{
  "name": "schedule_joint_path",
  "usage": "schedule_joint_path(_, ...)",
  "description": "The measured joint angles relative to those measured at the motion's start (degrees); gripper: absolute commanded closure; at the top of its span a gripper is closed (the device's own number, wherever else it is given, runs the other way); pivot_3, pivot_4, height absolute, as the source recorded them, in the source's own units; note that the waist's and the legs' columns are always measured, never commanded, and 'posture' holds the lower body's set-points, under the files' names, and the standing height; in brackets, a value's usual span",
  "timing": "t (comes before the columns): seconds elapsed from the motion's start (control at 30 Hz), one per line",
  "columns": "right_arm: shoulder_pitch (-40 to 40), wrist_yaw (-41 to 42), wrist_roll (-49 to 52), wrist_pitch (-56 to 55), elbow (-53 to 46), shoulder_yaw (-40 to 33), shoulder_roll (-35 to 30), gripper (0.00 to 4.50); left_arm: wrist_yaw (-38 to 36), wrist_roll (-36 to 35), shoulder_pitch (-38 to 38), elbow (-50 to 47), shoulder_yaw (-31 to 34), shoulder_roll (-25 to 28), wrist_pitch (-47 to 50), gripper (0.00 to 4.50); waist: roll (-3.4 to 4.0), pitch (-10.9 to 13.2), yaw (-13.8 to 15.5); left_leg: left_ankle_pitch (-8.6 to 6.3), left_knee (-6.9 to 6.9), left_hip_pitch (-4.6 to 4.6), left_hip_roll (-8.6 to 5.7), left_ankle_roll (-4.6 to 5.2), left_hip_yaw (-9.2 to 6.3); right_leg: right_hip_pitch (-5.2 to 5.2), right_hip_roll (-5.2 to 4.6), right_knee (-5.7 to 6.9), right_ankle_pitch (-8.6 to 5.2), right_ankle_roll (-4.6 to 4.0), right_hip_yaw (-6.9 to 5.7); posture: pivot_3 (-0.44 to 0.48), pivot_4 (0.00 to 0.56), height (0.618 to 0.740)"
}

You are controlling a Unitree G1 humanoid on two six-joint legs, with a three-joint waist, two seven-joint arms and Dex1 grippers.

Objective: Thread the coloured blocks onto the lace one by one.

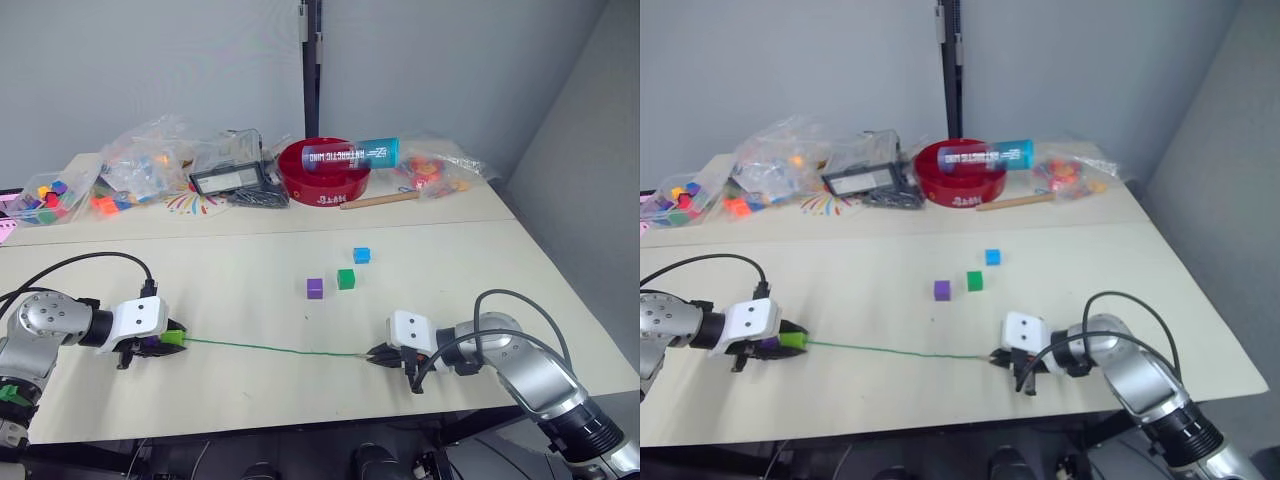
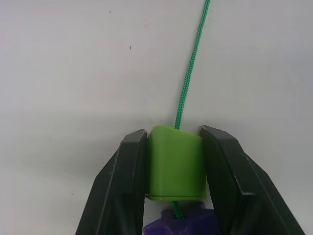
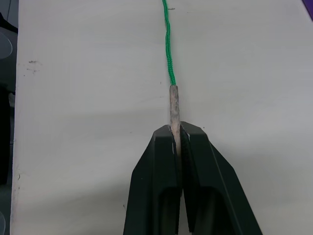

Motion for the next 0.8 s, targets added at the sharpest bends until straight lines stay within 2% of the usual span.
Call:
schedule_joint_path(0.07, -0.07, 0.03, -0.03, 0.00, 0.05, 0.00, 0.02, 4.50, -0.74, 0.00, 0.30, -0.13, 0.41, 0.52, 0.46, 3.19, 0.00, 0.00, -0.25, 0.00, -0.10, 0.04, 0.00, 0.00, 0.01, 0.00, 0.00, 0.00, -0.02, -0.02, 0.01, 0.000, 0.150, 0.740)
schedule_joint_path(0.13, -0.48, 0.03, -0.12, -0.01, 0.36, 0.00, 0.08, 4.50, -1.52, -0.21, -0.13, -0.78, 1.05, 0.59, 2.25, 2.26, 0.00, 0.00, -0.38, 0.00, -0.12, 0.04, -0.01, 0.00, 0.00, -0.01, 0.00, 0.01, -0.03, -0.02, 0.01, 0.000, 0.150, 0.740)
schedule_joint_path(0.33, -1.17, -0.01, -0.45, -0.02, 1.02, 0.07, 1.56, 4.50, -4.97, -4.03, -0.13, -8.11, 1.75, -0.12, 12.18, 0.36, -0.28, 0.16, 0.16, 0.00, -0.09, -0.31, -0.01, -0.01, -0.08, -0.23, 0.00, -0.02, 0.06, -0.20, -0.04, 0.000, 0.150, 0.740)
schedule_joint_path(0.47, -2.33, 0.03, -0.55, 0.23, 1.08, 0.50, 2.46, 4.50, -6.32, -9.24, -1.36, -17.28, 3.15, -0.14, 22.53, 0.36, -0.44, 0.26, 0.66, 0.00, 0.11, -0.67, 0.00, 0.00, -0.21, -0.39, -0.02, -0.03, 0.07, -0.20, -0.17, 0.000, 0.150, 0.740)
schedule_joint_path(0.6, -5.04, -0.01, -1.16, 1.94, 1.01, 2.26, 4.19, 4.50, -4.52, -12.82, -2.89, -29.40, 2.90, -3.50, 30.86, 0.36, -0.44, 0.27, 0.83, 0.00, 0.24, -0.73, -0.06, 0.00, -0.22, -0.36, -0.11, -0.04, 0.08, -0.16, -0.18, 0.000, 0.150, 0.740)
schedule_joint_path(0.63, -5.37, -0.03, -1.54, 2.54, 0.98, 2.65, 4.38, 4.50, -3.68, -12.85, -2.88, -31.21, 2.33, -4.87, 31.88, 0.36, -0.44, 0.27, 0.85, 0.00, 0.25, -0.73, -0.06, 0.00, -0.24, -0.36, -0.10, -0.05, 0.08, -0.16, -0.19, 0.000, 0.150, 0.740)
schedule_joint_path(0.8, -7.67, -0.77, -3.16, 6.02, 0.30, 5.04, 5.80, 4.50, 6.45, -8.34, -3.45, -36.22, -5.92, -18.53, 34.39, 0.36, -0.47, 0.28, 1.35, 0.00, 0.33, -0.74, -0.10, 0.00, -0.29, -0.32, -0.11, -0.05, 0.10, -0.15, -0.20, 0.000, 0.150, 0.740)
